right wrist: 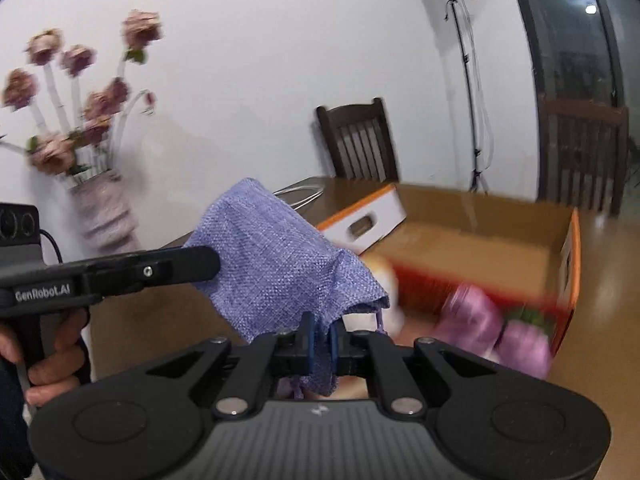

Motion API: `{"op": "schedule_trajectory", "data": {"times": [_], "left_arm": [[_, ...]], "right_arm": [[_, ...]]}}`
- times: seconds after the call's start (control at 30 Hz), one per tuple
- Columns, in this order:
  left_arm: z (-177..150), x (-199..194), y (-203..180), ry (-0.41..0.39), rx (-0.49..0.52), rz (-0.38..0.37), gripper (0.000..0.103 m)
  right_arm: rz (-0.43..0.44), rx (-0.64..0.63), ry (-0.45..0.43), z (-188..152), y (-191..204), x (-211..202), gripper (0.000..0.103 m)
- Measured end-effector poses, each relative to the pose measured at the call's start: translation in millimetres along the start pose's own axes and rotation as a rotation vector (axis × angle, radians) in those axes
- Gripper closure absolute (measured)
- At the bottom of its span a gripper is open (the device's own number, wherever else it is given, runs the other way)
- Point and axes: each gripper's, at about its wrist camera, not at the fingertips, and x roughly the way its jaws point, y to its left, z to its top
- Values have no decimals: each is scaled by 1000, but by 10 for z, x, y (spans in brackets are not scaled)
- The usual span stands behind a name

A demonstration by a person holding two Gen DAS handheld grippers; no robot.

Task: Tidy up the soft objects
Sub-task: 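Carry the purple bag into the cardboard box and open the right gripper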

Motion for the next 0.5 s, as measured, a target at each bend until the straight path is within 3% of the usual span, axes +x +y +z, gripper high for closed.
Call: {"op": "schedule_trajectory", "data": {"times": [0.13,0.17,0.37,0.4,0.43,0.5], "left_arm": [[445,658,389,57,-19,39,96],[529,871,505,69,-17,80,96],[696,2065,1242,290,-63,229,94],[695,2220,1346,327,-65,260,90],[694,2327,1421,362,-61,274,76],[693,2401,1532,381,-76,326,61]], "right_arm": [[-89,5,33,618,-352,495,96],[-110,10,51,752,-449,653,96],[-258,29,238,1371,-1108,1957,96],[-270,51,267,1391,-1198,2129,96],[-277,80,299,1409,-1285,2318,96],[-301,84,359,1387,-1353,2653,96]]}}
